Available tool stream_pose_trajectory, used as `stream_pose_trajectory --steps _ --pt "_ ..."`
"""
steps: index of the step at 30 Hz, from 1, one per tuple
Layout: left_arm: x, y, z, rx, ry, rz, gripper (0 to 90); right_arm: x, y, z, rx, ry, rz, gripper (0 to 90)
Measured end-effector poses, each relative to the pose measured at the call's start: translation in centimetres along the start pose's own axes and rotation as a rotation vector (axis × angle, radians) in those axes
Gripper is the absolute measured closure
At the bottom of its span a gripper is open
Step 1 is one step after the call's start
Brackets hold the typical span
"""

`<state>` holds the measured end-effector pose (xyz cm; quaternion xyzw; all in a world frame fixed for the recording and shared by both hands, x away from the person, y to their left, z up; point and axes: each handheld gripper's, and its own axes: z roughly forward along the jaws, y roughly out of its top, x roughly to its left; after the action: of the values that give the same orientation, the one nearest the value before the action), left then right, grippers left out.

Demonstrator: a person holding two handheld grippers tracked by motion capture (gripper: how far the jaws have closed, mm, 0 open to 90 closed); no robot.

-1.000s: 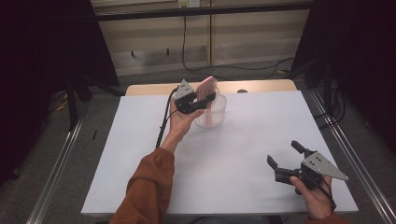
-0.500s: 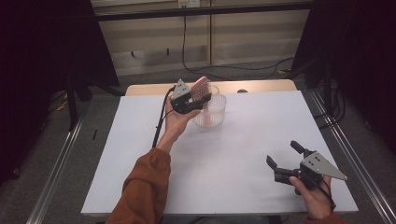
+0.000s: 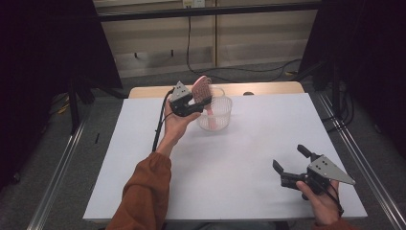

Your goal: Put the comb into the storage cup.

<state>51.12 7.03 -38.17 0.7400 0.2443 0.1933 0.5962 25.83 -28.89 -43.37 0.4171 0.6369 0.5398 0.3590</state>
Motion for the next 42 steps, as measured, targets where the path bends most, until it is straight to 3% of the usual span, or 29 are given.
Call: stream_pose_trajectory --steps 13,27,33,42 --pt "1.0 -0.6 -1.2 0.001 0.020 -0.050 57.7 0.0 0.0 0.1 0.000 0.002 0.000 1.8" --pt "1.9 -1.5 -2.4 0.012 0.049 -0.042 52.7 0.0 -0.1 0.1 0.002 -0.005 -0.001 2.0" --pt "2.2 -2.0 -2.3 0.016 0.062 -0.067 51.8 0.0 -0.1 0.2 0.003 -0.002 0.000 2.0" --pt "2.2 -2.1 -2.0 0.034 0.075 -0.060 46.0 0.0 -0.1 0.2 0.004 0.002 0.000 2.0"
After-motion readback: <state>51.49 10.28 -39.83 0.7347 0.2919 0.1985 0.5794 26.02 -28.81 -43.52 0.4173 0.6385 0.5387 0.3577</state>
